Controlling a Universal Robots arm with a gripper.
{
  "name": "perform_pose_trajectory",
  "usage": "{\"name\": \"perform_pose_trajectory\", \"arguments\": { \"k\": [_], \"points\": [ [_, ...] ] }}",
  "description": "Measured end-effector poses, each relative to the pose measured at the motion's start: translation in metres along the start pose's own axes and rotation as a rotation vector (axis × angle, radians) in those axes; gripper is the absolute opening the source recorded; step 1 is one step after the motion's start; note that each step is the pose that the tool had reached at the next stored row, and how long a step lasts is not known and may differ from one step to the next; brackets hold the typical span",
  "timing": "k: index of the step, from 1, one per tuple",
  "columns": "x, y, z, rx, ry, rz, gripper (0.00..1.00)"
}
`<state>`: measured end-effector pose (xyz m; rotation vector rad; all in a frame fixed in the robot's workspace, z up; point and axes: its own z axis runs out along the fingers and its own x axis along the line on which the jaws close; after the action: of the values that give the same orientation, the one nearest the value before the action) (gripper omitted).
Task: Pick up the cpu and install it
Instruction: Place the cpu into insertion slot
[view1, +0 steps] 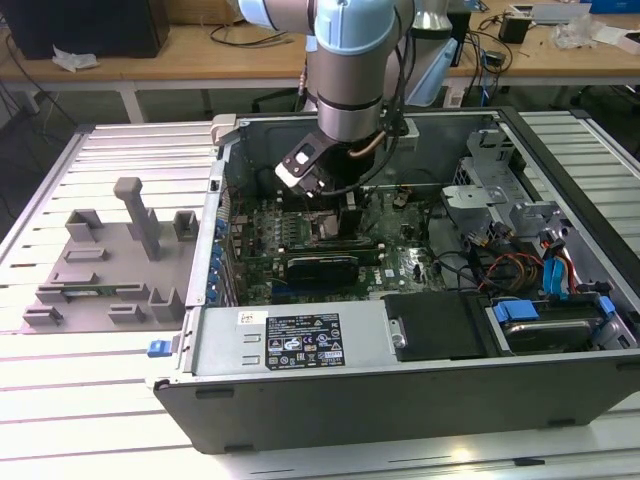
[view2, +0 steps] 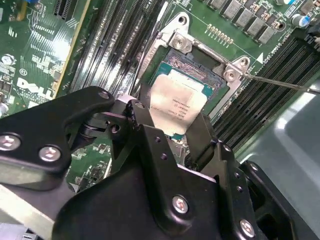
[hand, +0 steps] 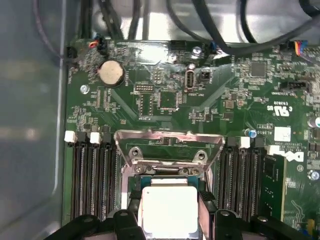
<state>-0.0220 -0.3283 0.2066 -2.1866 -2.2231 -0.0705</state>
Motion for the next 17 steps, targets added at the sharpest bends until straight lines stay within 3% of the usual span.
{"name": "perform_pose_trajectory", "arguments": {
  "k": [1,2,3,17],
  "points": [
    [0.0000,0.0004,0.0003,0.0224,0.0005,0.002,0.53],
    [0.0000,0.0006,0.0002,0.0390,0.0005,0.003,0.53],
    [0.0010,0.0009,0.0015,0.0416,0.0007,0.003,0.53],
    [0.0012,0.0016,0.0055,0.0437,0.0022,0.021,0.53]
  ]
}}
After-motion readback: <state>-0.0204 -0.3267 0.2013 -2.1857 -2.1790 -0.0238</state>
